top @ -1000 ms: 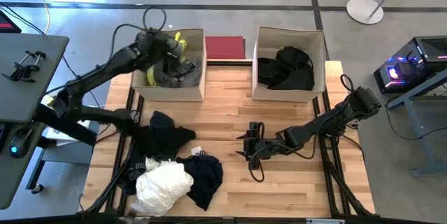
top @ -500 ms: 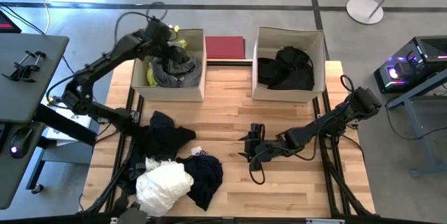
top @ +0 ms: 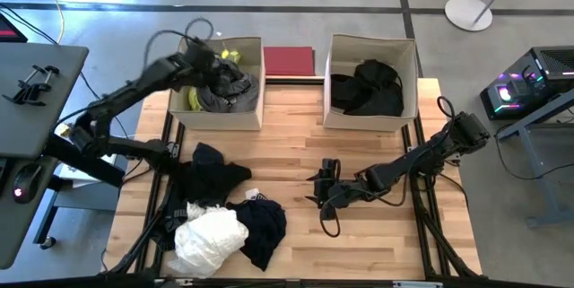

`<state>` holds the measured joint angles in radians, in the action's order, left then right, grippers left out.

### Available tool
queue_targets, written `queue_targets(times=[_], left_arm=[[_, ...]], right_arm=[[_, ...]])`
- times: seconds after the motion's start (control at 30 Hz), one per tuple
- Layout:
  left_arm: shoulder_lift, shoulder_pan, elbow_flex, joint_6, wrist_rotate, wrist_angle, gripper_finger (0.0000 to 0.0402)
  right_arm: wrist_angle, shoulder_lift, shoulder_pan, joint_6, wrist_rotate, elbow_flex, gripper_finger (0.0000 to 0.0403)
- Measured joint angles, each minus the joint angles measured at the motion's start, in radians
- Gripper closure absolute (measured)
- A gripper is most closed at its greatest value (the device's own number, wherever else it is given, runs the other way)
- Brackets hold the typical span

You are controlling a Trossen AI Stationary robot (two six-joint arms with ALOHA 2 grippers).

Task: Sort clothes
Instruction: Put the grey boxers into the left brown laundry organizer

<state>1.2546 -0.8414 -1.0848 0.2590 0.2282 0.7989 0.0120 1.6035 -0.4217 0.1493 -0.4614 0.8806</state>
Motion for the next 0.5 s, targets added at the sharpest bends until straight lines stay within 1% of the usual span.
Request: queue_targets(times=[0.07,0.13,0.2,0.23,0.3,0.37,0.5], left_arm=[[0.034,-0.009,0.122,0.001,-0.005,-0.153,0.0302],[0.078,-0.020,0.218,0.001,-0.020,-0.298,0.0327],[0.129,-0.033,0.272,0.001,-0.044,-0.400,0.0351],[0.153,-0.041,0.283,0.001,-0.055,-0.421,0.0363],[0.193,-0.051,0.284,-0.004,-0.069,-0.423,0.0385],[0.206,-0.054,0.269,-0.023,-0.070,-0.399,0.0396],[0.171,-0.049,0.197,-0.052,-0.066,-0.308,0.0385]], right_arm=[[0.000,0.000,0.000,-0.001,0.000,0.000,0.0165],[0.000,0.000,0.000,-0.011,0.000,0.000,0.0165],[0.000,0.000,0.000,-0.018,0.000,0.000,0.0165],[0.000,0.000,0.000,-0.020,0.000,0.000,0.0165],[0.000,0.000,0.002,-0.023,0.000,0.000,0.0165],[0.000,0.000,0.005,-0.023,0.000,0.000,0.0165],[-0.001,0.000,0.009,-0.017,0.000,0.000,0.0165]])
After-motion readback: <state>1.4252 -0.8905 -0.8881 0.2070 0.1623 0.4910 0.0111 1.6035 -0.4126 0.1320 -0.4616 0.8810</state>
